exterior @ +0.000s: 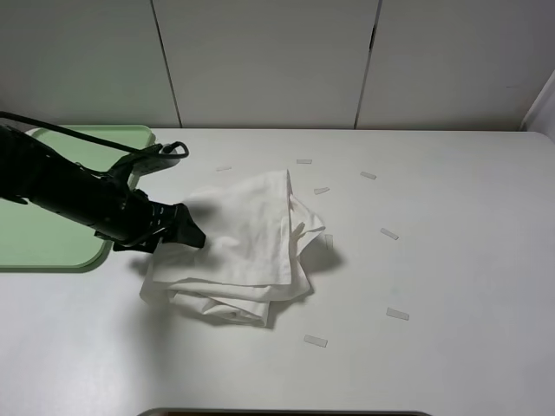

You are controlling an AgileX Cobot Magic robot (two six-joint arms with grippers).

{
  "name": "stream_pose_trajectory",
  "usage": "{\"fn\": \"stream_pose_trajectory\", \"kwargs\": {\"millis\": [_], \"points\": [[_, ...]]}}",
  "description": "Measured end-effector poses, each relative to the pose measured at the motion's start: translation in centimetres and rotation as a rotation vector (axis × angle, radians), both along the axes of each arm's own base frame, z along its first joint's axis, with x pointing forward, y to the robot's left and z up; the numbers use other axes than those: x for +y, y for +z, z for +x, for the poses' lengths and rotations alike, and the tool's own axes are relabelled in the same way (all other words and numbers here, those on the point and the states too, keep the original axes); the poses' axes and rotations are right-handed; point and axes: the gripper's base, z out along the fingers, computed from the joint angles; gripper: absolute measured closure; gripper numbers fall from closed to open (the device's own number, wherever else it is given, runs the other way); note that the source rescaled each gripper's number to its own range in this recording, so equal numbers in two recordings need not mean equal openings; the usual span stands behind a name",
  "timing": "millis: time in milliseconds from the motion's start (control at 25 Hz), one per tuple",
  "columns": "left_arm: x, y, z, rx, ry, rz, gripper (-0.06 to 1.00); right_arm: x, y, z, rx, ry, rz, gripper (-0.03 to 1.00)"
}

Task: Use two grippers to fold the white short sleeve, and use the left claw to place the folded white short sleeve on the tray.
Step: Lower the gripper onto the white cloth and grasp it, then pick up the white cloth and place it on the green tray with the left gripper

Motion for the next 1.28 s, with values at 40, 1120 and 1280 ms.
{"fn": "stream_pose_trajectory", "kwargs": {"millis": [40, 1120, 1280], "points": [[-0.2, -0.1, 0.1, -0.003, -0.004, -0.005, 0.15, 0.0, 0.0, 0.0, 0.0, 0.0, 0.0, -0.03], [0.1, 4.2, 1.7, -0.314, -0.095, 0.219, 0.81, 0.0, 0.0, 0.0, 0.0, 0.0, 0.0, -0.03], [2.0, 4.8, 2.2, -0.349, -0.076, 0.281, 0.81, 0.0, 0.0, 0.0, 0.0, 0.0, 0.0, -0.03]]}}
